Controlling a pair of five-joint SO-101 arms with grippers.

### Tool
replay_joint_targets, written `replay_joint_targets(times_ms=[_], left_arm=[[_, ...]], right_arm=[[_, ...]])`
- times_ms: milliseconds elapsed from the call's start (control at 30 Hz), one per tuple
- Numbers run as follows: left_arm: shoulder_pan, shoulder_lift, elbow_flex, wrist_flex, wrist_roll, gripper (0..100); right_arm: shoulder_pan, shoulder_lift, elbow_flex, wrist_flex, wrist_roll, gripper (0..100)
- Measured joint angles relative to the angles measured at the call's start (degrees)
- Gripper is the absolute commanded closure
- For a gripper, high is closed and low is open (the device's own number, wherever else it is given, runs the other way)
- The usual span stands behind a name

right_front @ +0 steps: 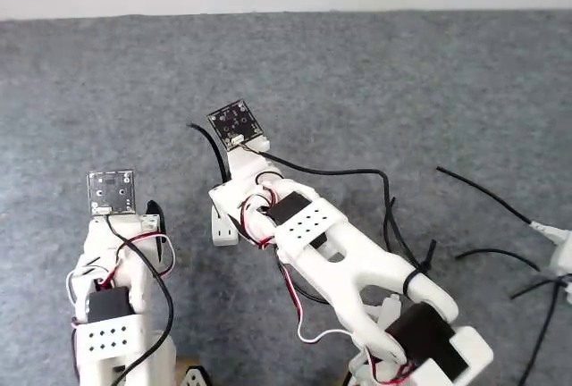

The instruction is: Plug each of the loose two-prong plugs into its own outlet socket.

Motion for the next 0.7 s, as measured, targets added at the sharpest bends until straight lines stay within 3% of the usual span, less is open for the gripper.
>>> replay_joint_targets(times_ms=[700], left_arm=[[0.0,0.0,0.0,0.0,0.0,88]], right_arm=[[-0.6,4.9,-2.7,-3.0,0.0,99.1]])
